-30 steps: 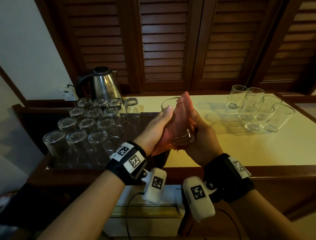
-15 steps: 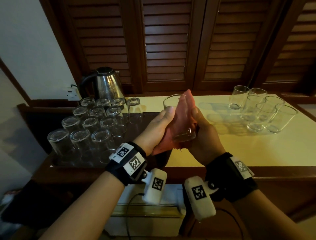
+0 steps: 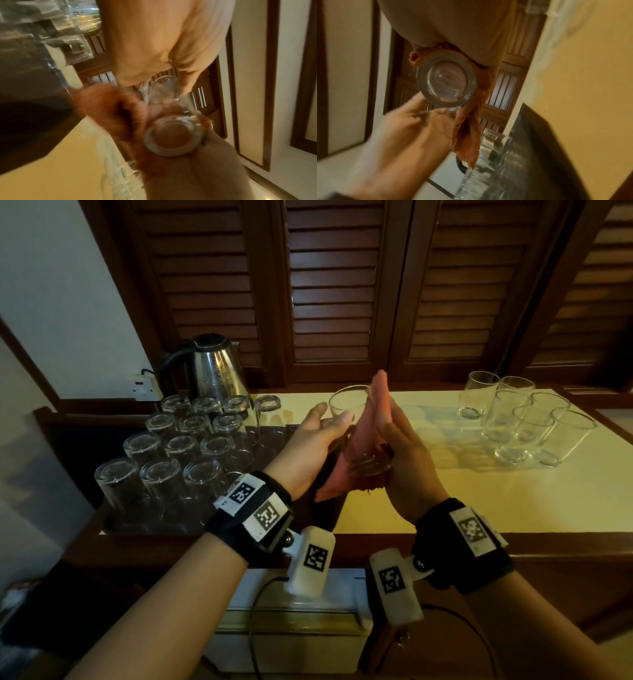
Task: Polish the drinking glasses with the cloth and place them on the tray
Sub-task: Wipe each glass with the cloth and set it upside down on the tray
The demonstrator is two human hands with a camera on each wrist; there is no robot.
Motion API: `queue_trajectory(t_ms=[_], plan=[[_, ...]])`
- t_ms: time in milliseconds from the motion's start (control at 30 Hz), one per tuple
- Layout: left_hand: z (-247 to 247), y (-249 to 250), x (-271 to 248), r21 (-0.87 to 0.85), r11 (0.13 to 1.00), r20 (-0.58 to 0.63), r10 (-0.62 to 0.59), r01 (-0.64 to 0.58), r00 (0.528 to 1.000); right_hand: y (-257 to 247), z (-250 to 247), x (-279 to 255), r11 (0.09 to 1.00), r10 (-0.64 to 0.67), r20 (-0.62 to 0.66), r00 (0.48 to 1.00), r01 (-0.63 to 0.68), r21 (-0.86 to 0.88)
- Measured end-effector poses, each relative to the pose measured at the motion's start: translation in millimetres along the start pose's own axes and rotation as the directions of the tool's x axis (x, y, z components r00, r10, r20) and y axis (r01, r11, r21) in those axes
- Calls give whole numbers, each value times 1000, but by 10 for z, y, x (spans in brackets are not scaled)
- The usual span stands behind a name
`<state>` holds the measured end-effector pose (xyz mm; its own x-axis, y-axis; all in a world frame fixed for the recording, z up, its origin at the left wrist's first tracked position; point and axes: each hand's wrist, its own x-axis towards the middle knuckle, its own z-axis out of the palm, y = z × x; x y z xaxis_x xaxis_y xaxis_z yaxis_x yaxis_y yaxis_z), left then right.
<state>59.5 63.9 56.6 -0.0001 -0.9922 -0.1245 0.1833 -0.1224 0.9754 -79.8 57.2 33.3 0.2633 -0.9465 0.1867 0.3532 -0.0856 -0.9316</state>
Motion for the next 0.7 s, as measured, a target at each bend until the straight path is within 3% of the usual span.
queue_trajectory(t_ms=[100,200,300,367,400,467,500,567,633,700], plan=[[101,16,22,71,997,14,4,-5,1000,24,64,24,990,-74,21,997,76,-121],[144,82,47,63,997,-7,47,-47,999,-25,73,130,999,-21,55,998,19,39],[85,223,66,54,996,91,59,-64,994,-130,-6,268,985,19,111,994,-38,168],[56,323,101,111,990,108,75,-87,991,-223,2,333,999,-2,91,996,-3,49],[42,360,150,145,983,73,106,-116,992,-268,31,365,995,-37,65,997,43,-89],[58,425,215,188,974,27,127,-130,992,-291,73,439,924,-141,47,989,149,-352],[83,458,223,201,971,38,127,-132,991,-286,87,467,899,-173,52,984,179,-400],[133,495,239,171,976,51,130,-137,990,-277,114,500,935,-161,57,985,171,-312],[150,542,230,111,981,45,154,-159,987,-313,128,497,992,-108,77,991,112,-49],[113,583,216,45,984,73,168,-172,983,-384,123,486,982,-45,83,996,29,187]])
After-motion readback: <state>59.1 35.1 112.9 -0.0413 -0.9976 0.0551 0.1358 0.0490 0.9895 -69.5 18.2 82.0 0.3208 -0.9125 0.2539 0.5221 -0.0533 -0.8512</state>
